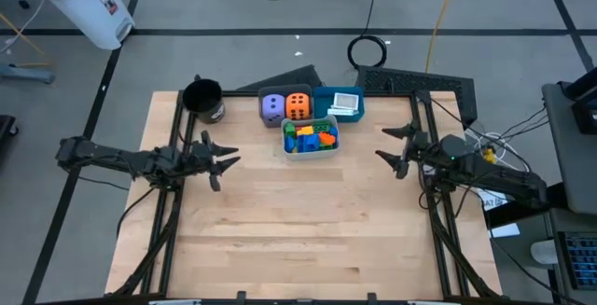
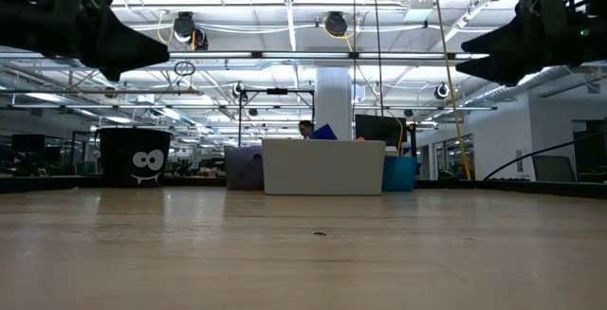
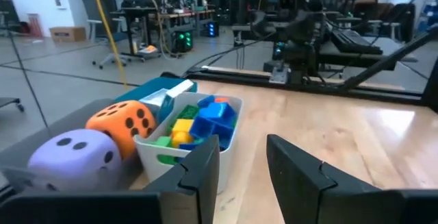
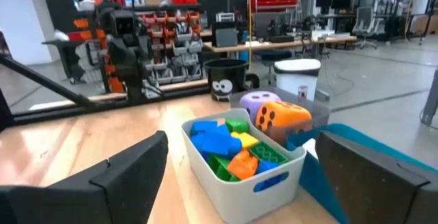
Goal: Pick & Place Toys
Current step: Return to Home Position
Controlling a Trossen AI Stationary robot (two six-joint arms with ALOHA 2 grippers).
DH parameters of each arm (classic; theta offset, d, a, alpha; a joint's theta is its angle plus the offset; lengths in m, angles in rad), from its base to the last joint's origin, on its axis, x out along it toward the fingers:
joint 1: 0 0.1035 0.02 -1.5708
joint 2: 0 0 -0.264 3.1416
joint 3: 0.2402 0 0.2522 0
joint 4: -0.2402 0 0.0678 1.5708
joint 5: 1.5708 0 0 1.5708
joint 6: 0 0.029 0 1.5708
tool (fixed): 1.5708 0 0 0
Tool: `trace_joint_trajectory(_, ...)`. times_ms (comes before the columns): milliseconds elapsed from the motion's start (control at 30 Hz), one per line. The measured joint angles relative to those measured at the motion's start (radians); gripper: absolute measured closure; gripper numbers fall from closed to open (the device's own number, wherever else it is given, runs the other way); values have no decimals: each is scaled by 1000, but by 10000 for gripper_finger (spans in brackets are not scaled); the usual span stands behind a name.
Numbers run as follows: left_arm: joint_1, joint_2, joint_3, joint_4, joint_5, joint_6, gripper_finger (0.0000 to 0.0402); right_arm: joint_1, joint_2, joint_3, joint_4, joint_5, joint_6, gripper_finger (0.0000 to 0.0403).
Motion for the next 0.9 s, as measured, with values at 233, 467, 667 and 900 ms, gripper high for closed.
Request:
trace_joint_trajectory(233,0,-166,-1,-158,-8,11,272,0,1,-127,103,28,35,43)
trace_joint_trajectory(467,0,-264,-13,-287,-8,-11,272,0,0,-182,148,53,0,41)
trace_joint_trajectory(667,1,-287,-94,-178,-8,-27,273,0,0,-183,124,49,-23,41)
trace_joint_trajectory(900,1,-268,-95,-169,-8,-7,273,0,3,-185,109,48,45,43)
